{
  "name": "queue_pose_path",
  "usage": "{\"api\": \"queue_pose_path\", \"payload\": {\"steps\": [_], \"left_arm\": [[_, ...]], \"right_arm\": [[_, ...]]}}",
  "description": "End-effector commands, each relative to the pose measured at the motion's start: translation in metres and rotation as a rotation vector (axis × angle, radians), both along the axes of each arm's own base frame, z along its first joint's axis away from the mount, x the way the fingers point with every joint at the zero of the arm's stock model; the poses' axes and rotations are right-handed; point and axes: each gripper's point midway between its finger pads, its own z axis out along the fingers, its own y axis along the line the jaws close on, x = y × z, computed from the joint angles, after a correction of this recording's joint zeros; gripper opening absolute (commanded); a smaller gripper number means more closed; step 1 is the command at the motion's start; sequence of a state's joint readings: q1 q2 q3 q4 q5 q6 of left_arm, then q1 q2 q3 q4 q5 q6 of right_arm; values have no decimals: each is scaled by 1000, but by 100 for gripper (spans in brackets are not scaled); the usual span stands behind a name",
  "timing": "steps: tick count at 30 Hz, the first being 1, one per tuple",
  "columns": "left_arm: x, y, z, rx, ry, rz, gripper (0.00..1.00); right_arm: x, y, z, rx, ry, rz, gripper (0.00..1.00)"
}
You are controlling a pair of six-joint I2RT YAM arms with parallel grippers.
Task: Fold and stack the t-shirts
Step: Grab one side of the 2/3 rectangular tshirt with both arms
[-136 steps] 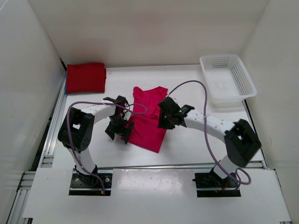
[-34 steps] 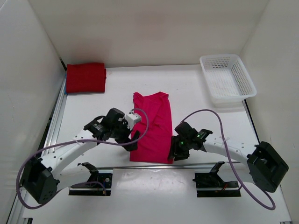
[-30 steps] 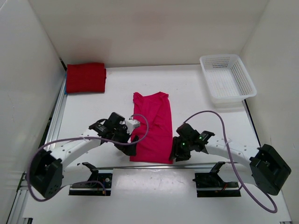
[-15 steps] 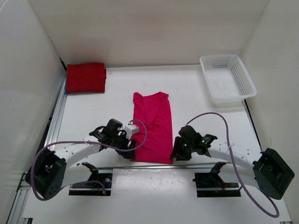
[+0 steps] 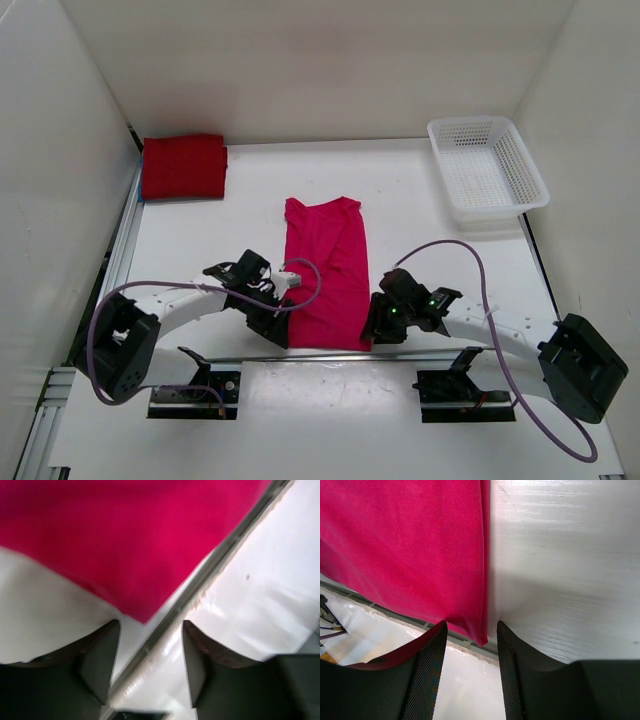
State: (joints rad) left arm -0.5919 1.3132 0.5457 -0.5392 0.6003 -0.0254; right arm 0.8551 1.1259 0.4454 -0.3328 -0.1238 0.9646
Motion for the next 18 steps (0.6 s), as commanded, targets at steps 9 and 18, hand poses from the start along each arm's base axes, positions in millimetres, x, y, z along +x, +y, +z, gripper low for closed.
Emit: {"api": "queue_pose_path", "payload": {"steps": [9,18], "left_arm": [[-8,50,-30,276,106,66,69],[-11,25,-27,166,130,15,65]], "right_arm": [[-2,-1,-4,-23,10,16,50],[-9,-7,-11,-32,28,20,51]]}}
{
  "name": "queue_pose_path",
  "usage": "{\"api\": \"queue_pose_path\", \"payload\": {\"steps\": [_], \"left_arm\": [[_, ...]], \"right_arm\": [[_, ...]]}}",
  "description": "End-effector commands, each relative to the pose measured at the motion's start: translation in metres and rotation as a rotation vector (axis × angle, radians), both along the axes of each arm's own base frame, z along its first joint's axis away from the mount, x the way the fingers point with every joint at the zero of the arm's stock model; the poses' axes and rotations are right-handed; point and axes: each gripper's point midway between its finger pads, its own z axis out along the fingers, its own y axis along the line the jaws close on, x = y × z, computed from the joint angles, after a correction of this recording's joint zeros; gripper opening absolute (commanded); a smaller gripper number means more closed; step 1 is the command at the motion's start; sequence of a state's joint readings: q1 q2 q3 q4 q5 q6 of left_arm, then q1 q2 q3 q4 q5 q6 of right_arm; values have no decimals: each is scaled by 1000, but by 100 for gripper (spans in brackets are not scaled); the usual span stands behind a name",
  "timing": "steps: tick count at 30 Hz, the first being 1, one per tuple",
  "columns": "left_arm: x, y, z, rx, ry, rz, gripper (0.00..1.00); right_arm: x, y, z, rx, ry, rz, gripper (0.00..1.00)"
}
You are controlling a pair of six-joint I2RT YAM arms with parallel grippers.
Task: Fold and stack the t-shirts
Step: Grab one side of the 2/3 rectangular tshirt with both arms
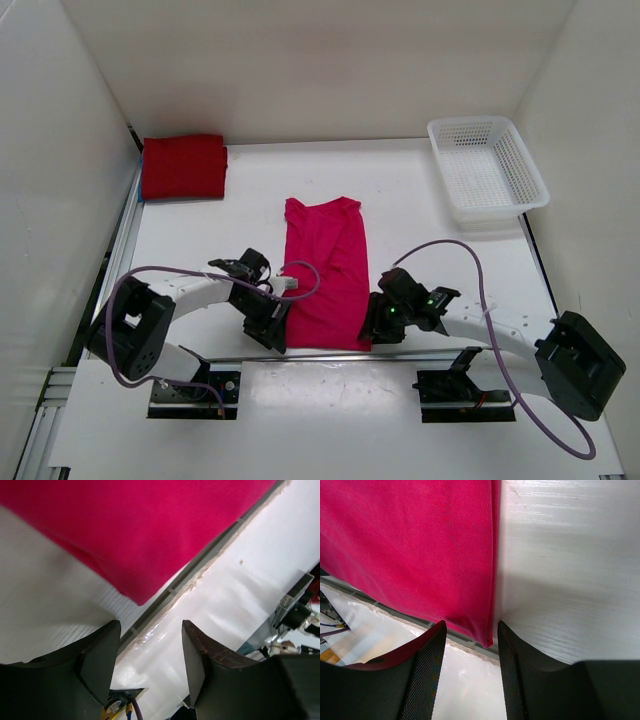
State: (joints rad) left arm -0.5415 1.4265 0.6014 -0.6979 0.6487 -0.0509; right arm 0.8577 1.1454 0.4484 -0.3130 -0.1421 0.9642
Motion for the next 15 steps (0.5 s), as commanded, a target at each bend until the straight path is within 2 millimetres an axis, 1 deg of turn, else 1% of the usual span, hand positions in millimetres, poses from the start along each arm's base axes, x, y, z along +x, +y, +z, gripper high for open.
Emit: {"api": "queue_pose_path", "payload": {"steps": [1,4,7,8,11,12,13,15], "left_arm": [[7,9,-25,66,-89,-60,65],[11,1,-23,57,-86,-80,68],[16,6,-32,106,-93,-78,68],[20,11,-35,143,-115,-74,64],[26,20,-43,209,-134,-72,63],[30,19,-42,213,-147,-70,63],[28,20,-45,225,-145,-79,63],[34,20,-44,238,-165,-76,61]], "right_arm": [[-8,-11,-8,-37,11,9,51],[-6,-11,-7,-34,4,-3,51],[-8,-12,-6,-30,7,-13,51],[-6,-13,-7,-35,0,-17,51],[-4,-14,-3,-29,-8,-41,51],[-6,-16,-5,-28,-9,-41,51],[-4,-15,-3,-24,-19,-54,51],[-5,-19,-7,-37,-12,-68,51]]}}
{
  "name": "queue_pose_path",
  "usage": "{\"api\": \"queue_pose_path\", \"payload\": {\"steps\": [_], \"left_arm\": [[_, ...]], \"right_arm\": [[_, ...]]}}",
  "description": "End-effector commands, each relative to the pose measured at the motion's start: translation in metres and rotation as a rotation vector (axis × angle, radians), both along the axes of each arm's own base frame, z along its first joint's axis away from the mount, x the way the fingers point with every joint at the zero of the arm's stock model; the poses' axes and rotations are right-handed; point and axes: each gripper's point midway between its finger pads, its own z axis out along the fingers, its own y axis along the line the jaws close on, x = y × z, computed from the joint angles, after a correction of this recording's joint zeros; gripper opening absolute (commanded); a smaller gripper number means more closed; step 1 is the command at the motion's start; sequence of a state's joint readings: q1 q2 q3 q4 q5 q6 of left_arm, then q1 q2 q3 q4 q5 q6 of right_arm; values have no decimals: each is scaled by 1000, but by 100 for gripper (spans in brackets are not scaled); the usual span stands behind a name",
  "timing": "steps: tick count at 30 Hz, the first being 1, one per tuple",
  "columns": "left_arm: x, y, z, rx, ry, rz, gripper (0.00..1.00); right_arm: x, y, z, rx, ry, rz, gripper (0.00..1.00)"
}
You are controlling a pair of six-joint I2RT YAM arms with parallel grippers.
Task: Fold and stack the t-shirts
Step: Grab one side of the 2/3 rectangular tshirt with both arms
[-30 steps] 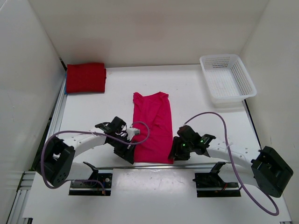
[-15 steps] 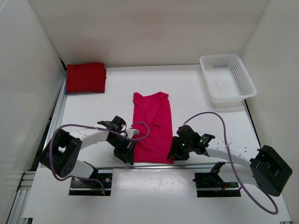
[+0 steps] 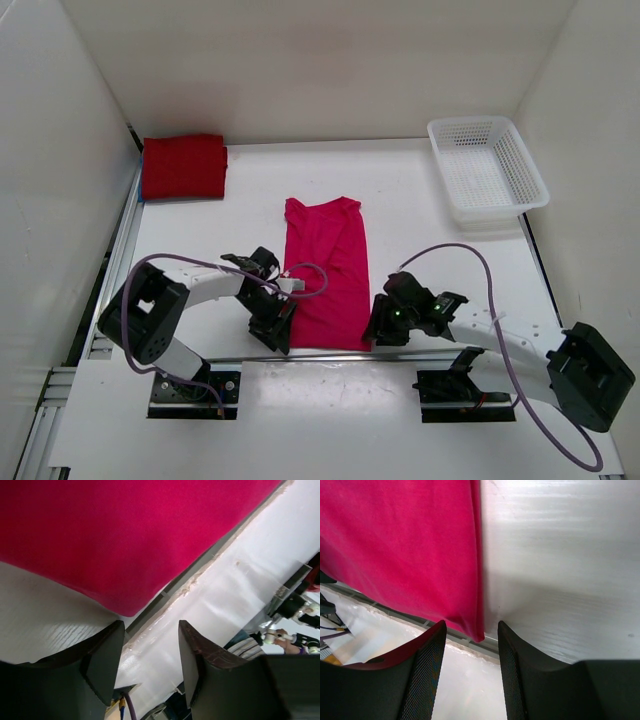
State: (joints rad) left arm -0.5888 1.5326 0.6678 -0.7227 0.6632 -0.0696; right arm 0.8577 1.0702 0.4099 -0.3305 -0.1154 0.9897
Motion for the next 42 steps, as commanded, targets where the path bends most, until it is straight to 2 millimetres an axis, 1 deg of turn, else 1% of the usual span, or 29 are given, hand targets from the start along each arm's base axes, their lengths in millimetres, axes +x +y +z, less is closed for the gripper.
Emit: {"api": "queue_pose_path", "payload": {"steps": [1,2,4,6,7,9,10,12,14,15,16,18,20,21,22,23,26,28,29,32,34,35,36,37,38,39,40,41,42], "left_arm": [[43,30,-41,212,-260,-51,60],[48,30,-40,221,-279,-49,59],[50,35,-44,260,-295,-61,59],[52,31,-44,254,-303,-68,59],[56,30,-43,258,-316,-66,59],[60,31,-44,265,-334,-63,59],[64,28,-42,258,-344,-60,58],[69,22,-42,239,-356,-57,56],[70,19,-41,223,-358,-55,54],[66,20,-42,218,-344,-58,52],[69,17,-42,209,-358,-55,48],[67,18,-46,212,-353,-56,43],[69,17,-46,207,-360,-54,43],[61,23,-52,224,-334,-60,43],[59,21,-51,210,-325,-62,43],[54,24,-54,218,-314,-64,43],[55,21,-56,211,-322,-73,28],[57,20,-56,212,-321,-73,11],[57,20,-56,212,-321,-73,11],[54,14,-53,177,-310,-74,11],[55,9,-45,142,-323,-71,11],[52,10,-45,135,-317,-72,11],[52,8,-42,123,-319,-72,11],[47,8,-39,110,-311,-73,11],[42,9,-39,101,-300,-75,11],[43,8,-37,95,-309,-74,11],[36,11,-38,95,-291,-76,11],[38,10,-34,85,-307,-74,11],[34,11,-33,84,-289,-77,11]], "right_arm": [[-2,-10,-6,-33,0,-33,51],[-3,-14,-10,-49,0,-39,51],[-3,-13,-10,-47,5,-50,51],[-1,-12,-11,-36,-9,-42,51],[-6,-11,-13,-39,8,-26,51],[-5,-6,-10,-29,3,1,51],[-6,-8,-13,-40,13,1,51],[-6,-5,-12,-36,20,6,51],[-9,-5,-14,-43,26,15,51],[-9,-5,-14,-43,26,15,51],[-9,-5,-14,-43,26,15,51],[-9,-5,-14,-43,26,15,51],[-11,-4,-14,-43,25,24,51],[-11,-4,-14,-42,30,16,51],[-11,-4,-14,-42,30,16,51],[-11,-4,-14,-42,30,16,51],[-10,1,-10,-26,22,19,51],[-12,3,-9,-16,35,28,51],[-15,2,-10,-21,45,44,53],[-19,-1,-14,-37,63,58,55],[-19,-1,-14,-37,63,58,55],[-21,-1,-15,-40,76,62,53],[-21,-1,-15,-41,72,70,48],[-20,0,-14,-41,72,70,43],[-24,-1,-16,-49,96,76,37],[-24,-2,-17,-50,91,86,22],[-27,-1,-17,-49,106,92,12],[-27,-1,-17,-49,106,92,4],[-26,2,-14,-38,102,105,0]]}}
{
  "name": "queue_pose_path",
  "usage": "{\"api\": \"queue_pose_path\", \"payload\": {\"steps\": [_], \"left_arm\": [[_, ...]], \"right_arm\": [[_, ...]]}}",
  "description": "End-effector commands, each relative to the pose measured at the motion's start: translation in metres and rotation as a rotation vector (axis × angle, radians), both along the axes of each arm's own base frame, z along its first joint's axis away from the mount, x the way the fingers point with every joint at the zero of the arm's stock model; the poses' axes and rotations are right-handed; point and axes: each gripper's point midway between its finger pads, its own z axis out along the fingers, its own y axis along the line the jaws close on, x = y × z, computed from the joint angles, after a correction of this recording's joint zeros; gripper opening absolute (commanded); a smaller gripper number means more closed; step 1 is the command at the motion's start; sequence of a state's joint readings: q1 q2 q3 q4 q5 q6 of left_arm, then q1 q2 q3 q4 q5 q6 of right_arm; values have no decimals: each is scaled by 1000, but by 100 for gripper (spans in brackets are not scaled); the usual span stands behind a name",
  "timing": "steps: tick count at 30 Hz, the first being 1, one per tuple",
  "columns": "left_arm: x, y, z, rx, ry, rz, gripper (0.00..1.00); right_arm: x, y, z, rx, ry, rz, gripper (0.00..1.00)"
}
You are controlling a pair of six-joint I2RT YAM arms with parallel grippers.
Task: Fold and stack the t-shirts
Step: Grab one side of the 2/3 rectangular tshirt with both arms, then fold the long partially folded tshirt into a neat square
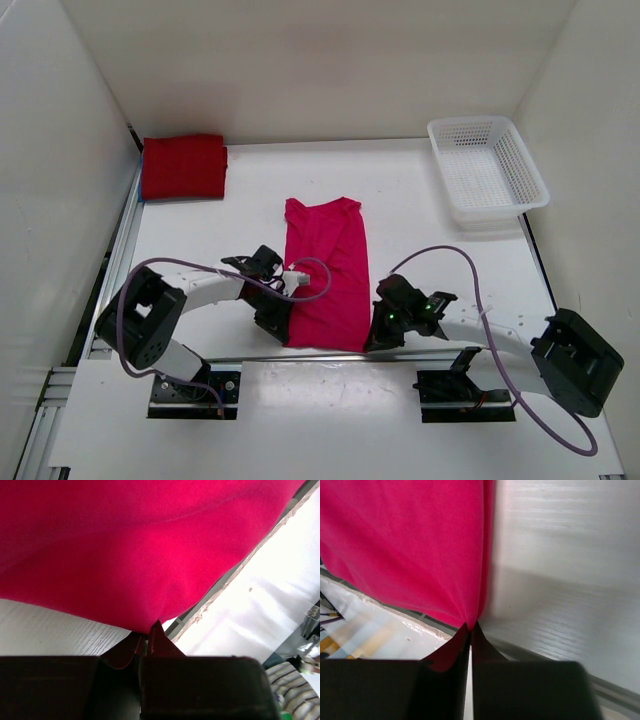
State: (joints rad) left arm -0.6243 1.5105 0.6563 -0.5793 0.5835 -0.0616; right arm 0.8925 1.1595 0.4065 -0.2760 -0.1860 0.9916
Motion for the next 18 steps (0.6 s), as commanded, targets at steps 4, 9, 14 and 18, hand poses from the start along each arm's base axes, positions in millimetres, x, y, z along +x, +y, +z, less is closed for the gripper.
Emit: {"api": "queue_pose_path", "payload": {"steps": [4,9,14,18], "left_arm": [[10,17,0,105,-81,-38,11],[31,11,45,129,-75,-17,11],[52,24,78,158,12,85,11],[114,27,104,144,-26,198,11]], "right_arm": [[3,0,27,-18,-54,80,0],[34,12,77,-11,-152,99,0],[60,15,103,-21,-196,124,0],[109,20,126,-2,-242,96,0]]}}
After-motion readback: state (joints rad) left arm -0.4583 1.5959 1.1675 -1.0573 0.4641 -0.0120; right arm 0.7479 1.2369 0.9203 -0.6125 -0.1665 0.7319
